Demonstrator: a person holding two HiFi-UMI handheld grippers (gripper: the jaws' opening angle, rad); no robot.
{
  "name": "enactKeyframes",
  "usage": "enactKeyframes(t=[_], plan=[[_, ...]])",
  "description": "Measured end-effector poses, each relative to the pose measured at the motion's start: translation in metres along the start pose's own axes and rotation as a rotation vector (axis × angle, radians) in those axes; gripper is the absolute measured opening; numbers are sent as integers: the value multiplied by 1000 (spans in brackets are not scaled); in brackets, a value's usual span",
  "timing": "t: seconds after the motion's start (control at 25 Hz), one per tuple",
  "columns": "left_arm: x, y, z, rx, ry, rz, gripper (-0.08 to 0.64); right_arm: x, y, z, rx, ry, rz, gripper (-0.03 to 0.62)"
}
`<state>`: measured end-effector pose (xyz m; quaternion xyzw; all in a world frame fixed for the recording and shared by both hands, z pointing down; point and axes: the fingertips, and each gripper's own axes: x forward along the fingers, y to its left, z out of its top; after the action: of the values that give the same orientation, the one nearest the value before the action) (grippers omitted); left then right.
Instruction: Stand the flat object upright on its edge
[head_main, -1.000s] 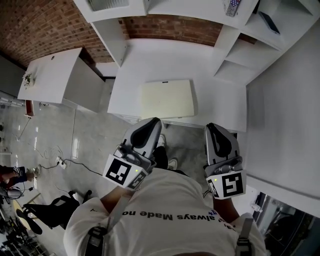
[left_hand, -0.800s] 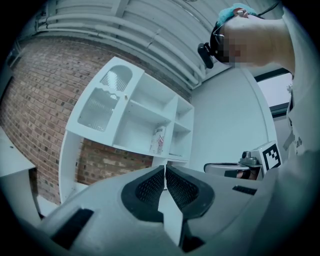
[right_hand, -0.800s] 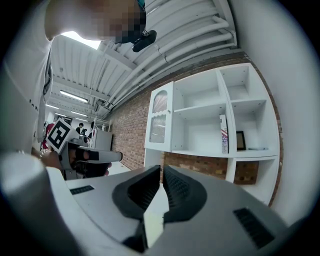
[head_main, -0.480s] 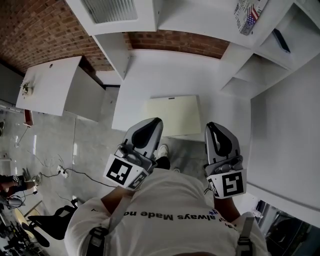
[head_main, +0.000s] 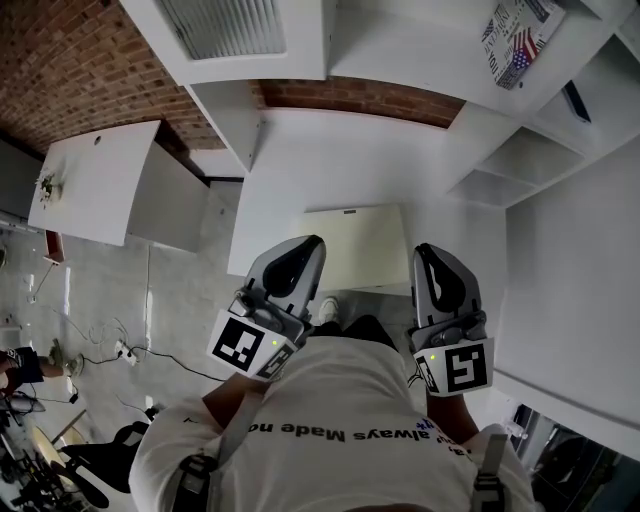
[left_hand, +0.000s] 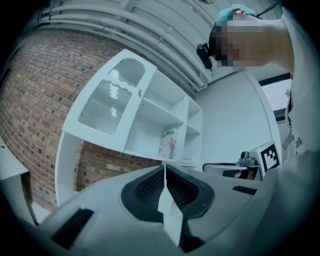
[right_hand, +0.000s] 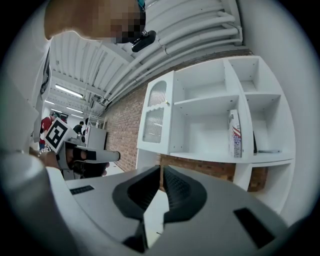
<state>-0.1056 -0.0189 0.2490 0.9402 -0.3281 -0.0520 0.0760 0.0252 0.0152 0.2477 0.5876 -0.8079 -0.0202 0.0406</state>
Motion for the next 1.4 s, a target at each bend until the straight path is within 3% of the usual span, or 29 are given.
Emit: enactKeyframes(t=[0.4, 0.64, 0.88, 1.04, 1.16, 1.28, 1.4], plan=[[34, 5, 0, -11, 6, 9, 17, 14, -31, -1, 6, 13, 8, 24], [49, 8, -12, -60, 27, 17, 18, 20, -44, -8, -13, 20, 31, 25], [42, 23, -42, -177, 66, 36, 29, 26, -37, -26, -62, 40, 63, 26], [29, 38, -73, -265, 105, 69, 103, 29, -24, -43, -119, 70, 91, 30], [17, 47, -104, -333, 140, 97, 129, 31, -17, -65, -145, 102, 104, 75], [1, 52, -136, -432, 180, 115, 132, 28, -5, -93, -160, 172, 132, 94], [-9, 63, -160, -450, 215, 129, 147, 28, 8, -124, -207, 274, 169, 121]])
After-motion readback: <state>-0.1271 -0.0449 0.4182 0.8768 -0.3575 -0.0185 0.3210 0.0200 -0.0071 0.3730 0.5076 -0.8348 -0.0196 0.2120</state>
